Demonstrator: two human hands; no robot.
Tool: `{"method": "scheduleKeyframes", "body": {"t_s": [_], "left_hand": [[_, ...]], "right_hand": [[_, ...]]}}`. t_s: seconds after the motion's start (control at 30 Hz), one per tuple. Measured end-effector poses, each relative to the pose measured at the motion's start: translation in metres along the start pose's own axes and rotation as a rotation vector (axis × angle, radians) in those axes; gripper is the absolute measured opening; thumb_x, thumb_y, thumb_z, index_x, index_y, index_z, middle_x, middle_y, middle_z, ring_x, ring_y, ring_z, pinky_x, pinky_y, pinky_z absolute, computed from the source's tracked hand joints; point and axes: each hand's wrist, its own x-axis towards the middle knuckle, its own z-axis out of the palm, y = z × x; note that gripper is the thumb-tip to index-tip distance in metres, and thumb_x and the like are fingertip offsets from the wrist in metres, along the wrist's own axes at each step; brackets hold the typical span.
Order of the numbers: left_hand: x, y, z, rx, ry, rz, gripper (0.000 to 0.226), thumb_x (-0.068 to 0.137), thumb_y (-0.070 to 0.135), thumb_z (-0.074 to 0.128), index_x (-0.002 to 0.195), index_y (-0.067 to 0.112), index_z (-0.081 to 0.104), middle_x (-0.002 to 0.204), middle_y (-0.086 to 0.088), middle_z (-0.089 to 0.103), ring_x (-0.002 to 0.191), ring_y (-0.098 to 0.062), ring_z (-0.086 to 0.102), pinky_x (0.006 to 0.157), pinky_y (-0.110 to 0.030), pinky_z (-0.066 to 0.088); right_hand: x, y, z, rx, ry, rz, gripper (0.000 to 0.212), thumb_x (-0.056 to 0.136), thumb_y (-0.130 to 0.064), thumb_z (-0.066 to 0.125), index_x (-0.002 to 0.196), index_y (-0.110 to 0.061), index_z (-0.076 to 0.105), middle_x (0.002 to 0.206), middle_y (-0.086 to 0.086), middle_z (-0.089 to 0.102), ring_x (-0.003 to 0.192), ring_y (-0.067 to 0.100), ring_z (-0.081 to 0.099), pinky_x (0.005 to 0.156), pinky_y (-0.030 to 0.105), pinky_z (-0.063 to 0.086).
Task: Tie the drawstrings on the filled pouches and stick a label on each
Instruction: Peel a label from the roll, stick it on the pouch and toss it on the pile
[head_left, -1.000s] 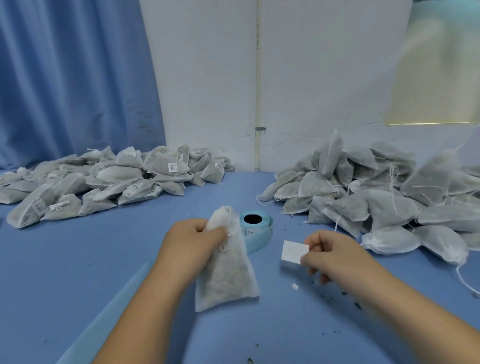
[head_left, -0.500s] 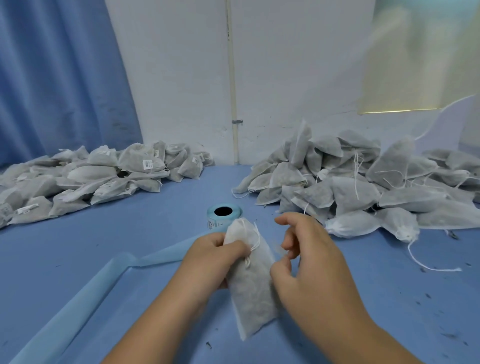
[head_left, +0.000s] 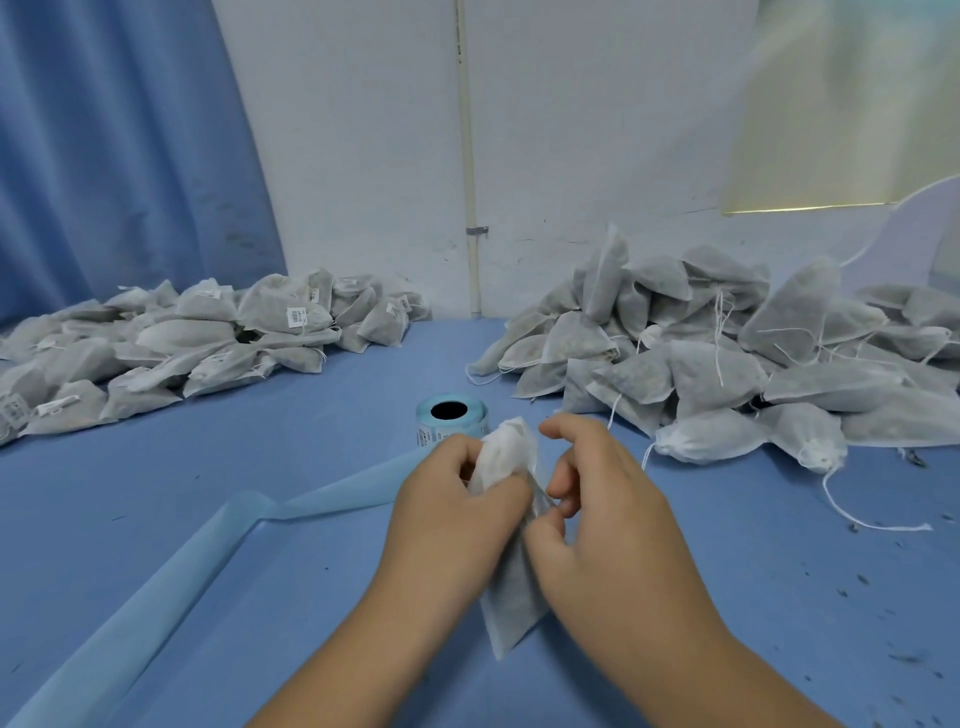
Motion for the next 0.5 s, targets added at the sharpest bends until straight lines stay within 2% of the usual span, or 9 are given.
{"method": "scheduleKeyframes", "body": {"t_s": [0.13,0.23,0.33,0.4,0.43,0.5], "left_hand": [[-0.0022,0.0013,0.0008,-0.018,0.01,0.019,0.005,0.075,0.019,0.068,0.078,0.021,0.063,0.063,0.011,0.061,0.052,-0.002,0.051,0.047,-0.013,0.039],[-0.0017,0.0016,-0.0001,-0.036,-0.01,-0.002,0.007,0.073,0.021,0.067,0.078,0.019,0.063,0.064,0.008,0.06,0.054,-0.004,0.051,0.049,-0.016,0.04],[-0.0013,0.0026,-0.0018,-0.076,-0.109,-0.066,0.03,0.061,0.032,0.061,0.086,0.014,0.065,0.073,-0.002,0.062,0.065,-0.011,0.054,0.064,-0.031,0.046],[-0.0011,0.0043,-0.0032,-0.158,-0.203,-0.135,0.036,0.061,0.029,0.061,0.092,0.012,0.067,0.086,-0.014,0.068,0.075,-0.017,0.06,0.075,-0.044,0.053],[-0.0013,0.0049,-0.0039,-0.201,-0.254,-0.172,0.033,0.065,0.025,0.063,0.094,0.011,0.068,0.09,-0.016,0.07,0.078,-0.02,0.062,0.078,-0.045,0.054],[-0.0012,0.0052,-0.0045,-0.288,-0.333,-0.214,0.019,0.075,0.013,0.064,0.092,0.01,0.069,0.087,-0.014,0.07,0.077,-0.02,0.063,0.073,-0.038,0.054]], "right_hand": [[-0.0013,0.0014,0.0035,0.026,-0.009,-0.019,0.055,0.081,-0.011,0.059,0.124,-0.039,0.041,0.091,-0.021,0.043,0.089,-0.001,0.044,0.077,0.012,0.037],[-0.0011,0.0012,0.0071,0.019,-0.031,-0.048,0.052,0.083,-0.012,0.058,0.127,-0.034,0.043,0.088,-0.024,0.039,0.086,-0.003,0.04,0.076,0.01,0.033],[0.0003,0.0012,0.0067,0.026,-0.042,-0.072,0.05,0.082,-0.012,0.057,0.126,-0.033,0.046,0.087,-0.024,0.039,0.084,-0.002,0.04,0.075,0.01,0.034],[0.0012,0.0016,0.0044,0.038,-0.043,-0.081,0.049,0.08,-0.013,0.054,0.123,-0.034,0.046,0.086,-0.024,0.041,0.086,-0.003,0.043,0.075,0.008,0.035],[0.0014,0.0016,0.0033,0.036,-0.046,-0.082,0.049,0.08,-0.013,0.054,0.124,-0.034,0.046,0.087,-0.024,0.041,0.087,-0.004,0.043,0.076,0.007,0.035],[0.0017,0.0016,0.0023,0.033,-0.051,-0.08,0.05,0.078,-0.017,0.052,0.126,-0.032,0.047,0.088,-0.025,0.041,0.088,-0.008,0.042,0.077,0.005,0.033]]}}
